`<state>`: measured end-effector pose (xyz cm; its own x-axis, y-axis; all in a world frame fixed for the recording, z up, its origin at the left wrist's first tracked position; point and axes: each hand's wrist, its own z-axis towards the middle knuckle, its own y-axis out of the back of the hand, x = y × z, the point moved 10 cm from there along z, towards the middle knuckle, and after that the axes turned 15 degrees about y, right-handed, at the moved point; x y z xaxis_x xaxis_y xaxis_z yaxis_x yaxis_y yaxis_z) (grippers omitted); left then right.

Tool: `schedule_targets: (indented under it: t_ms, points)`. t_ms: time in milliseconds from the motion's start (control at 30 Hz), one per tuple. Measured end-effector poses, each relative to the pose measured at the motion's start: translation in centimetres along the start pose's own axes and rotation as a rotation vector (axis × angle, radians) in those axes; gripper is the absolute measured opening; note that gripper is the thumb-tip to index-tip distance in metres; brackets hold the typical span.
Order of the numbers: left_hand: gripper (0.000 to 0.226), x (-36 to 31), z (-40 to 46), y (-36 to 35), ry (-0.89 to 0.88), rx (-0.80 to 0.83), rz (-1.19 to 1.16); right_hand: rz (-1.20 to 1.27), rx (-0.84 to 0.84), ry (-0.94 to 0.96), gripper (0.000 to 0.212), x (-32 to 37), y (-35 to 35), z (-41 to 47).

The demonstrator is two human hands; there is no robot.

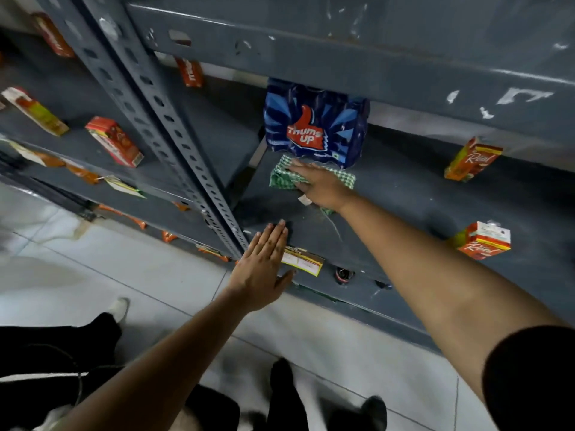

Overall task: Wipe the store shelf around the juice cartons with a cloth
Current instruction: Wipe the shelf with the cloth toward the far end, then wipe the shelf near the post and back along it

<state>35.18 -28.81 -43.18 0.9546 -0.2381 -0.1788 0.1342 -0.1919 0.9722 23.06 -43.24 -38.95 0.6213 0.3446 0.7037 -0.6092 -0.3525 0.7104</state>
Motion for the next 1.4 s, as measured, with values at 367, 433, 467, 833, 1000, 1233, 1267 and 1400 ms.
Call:
schedule_targets:
  t_ms: [367,433,467,833,1000,1233,1267,1400]
  points:
    - [0.082,-1.3,-0.1,3.2,-0.03,-0.133,-0.003,0.173,0.158,0.025,0.042,1.7,-0.2,-0.6]
    - [0.088,-0.6,-0.2,2.7,0.001,-0.104,-0.035,0.209,0.159,-0.011,0.039,2.1,-1.2,-2.8]
    - [0.089,-0.3,0.0,2.5,0.011,-0.089,-0.041,0.219,0.148,-0.01,0.037,2.2,-1.5,-4.1]
    - [0.096,0.9,0.9,0.0,-0.068,0.017,0.049,0.219,0.169,-0.032,0.037,0.8,-7.1,-13.6]
    - [0.092,2.2,0.5,-1.2,-0.046,0.031,0.089,0.239,0.236,-0.124,0.033,1.9,-8.0,-16.9]
    - [0.096,2.0,0.9,-1.4,-0.006,0.037,0.121,0.0,-0.054,-0.131,0.03,2.1,0.8,-15.5]
    - [0.096,1.9,0.9,-1.4,0.0,0.035,0.119,-0.072,-0.107,-0.127,0.033,1.6,1.4,-15.2]
    - [0.094,1.1,1.0,-1.2,-0.007,0.031,0.105,-0.277,0.122,-0.081,0.06,-0.2,-4.4,-16.3]
